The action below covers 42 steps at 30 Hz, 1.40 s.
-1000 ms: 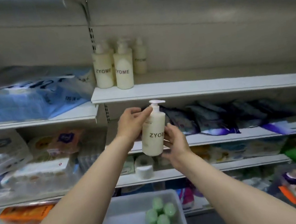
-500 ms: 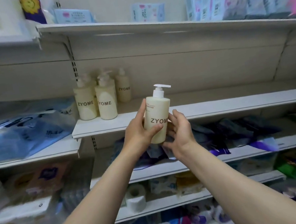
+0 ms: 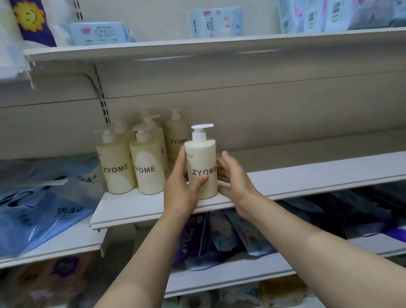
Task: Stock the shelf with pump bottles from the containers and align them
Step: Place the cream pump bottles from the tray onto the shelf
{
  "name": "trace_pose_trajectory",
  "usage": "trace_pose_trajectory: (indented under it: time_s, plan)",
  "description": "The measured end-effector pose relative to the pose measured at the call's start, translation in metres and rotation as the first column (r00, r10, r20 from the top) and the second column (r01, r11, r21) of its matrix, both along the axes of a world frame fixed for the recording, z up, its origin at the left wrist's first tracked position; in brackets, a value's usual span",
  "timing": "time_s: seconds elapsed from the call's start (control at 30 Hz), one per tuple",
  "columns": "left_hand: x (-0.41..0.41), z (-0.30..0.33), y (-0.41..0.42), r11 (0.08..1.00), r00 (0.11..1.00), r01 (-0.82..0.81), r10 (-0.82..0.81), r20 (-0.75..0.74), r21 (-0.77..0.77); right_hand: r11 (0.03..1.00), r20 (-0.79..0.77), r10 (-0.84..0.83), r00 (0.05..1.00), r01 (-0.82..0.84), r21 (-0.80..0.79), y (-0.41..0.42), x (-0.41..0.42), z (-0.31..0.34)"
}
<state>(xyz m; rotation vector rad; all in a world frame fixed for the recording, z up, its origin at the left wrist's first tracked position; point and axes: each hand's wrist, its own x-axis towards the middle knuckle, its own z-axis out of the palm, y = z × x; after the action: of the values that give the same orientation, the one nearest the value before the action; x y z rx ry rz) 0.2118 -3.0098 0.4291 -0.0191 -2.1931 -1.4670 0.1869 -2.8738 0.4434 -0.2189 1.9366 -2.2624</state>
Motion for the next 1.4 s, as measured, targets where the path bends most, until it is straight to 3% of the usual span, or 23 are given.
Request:
trace_pose_trajectory:
  time_s: [0.17,0.3,0.43,0.6,0.73,0.83,0.93,1.03,1.23,1.4]
  plan:
    - [-0.044,0.0,-0.002,0.988,0.987,-0.154,0.154,0.043,-0.01,0.999,-0.005,0.014,1.0,-0.014,0.031,-0.016,-0.052,0.004]
    - [-0.074,0.004,-0.002,0.942,0.919,-0.323,0.334,0.207,-0.087,0.993,0.011,0.0,1.0,-0.001,0.119,-0.034,-0.081,0.006]
    - [-0.095,0.004,-0.008,0.932,0.876,-0.357,0.357,0.325,-0.061,0.99,0.023,-0.053,0.998,0.049,0.129,-0.052,-0.102,0.0]
    - [-0.112,0.0,-0.012,0.935,0.938,-0.318,0.286,0.196,0.157,0.993,-0.01,-0.091,0.996,0.091,0.081,-0.067,-0.126,-0.013]
    - [-0.113,-0.004,-0.012,0.935,0.9,-0.337,0.287,0.327,0.107,0.996,-0.022,-0.083,0.996,0.083,0.031,-0.068,-0.13,-0.019]
    - [-0.115,-0.006,-0.013,0.936,0.923,-0.337,0.308,0.23,0.099,0.993,-0.016,-0.118,0.993,0.117,-0.01,-0.068,-0.125,-0.021]
    - [-0.115,-0.006,-0.012,0.937,0.901,-0.344,0.308,0.305,0.069,0.988,-0.004,-0.144,0.99,0.143,-0.052,-0.066,-0.122,-0.02]
    - [-0.116,-0.006,-0.013,0.933,0.908,-0.358,0.338,0.249,0.039,0.991,-0.02,-0.119,0.993,0.117,-0.064,-0.064,-0.123,-0.02]
    - [-0.116,-0.005,-0.012,0.923,0.906,-0.384,0.374,0.198,0.015,1.0,-0.047,-0.027,0.999,0.027,-0.003,-0.064,-0.131,-0.025]
    - [-0.116,-0.006,-0.014,0.928,0.907,-0.373,0.37,0.2,-0.027,0.999,-0.03,-0.05,0.998,0.05,0.009,-0.065,-0.128,-0.022]
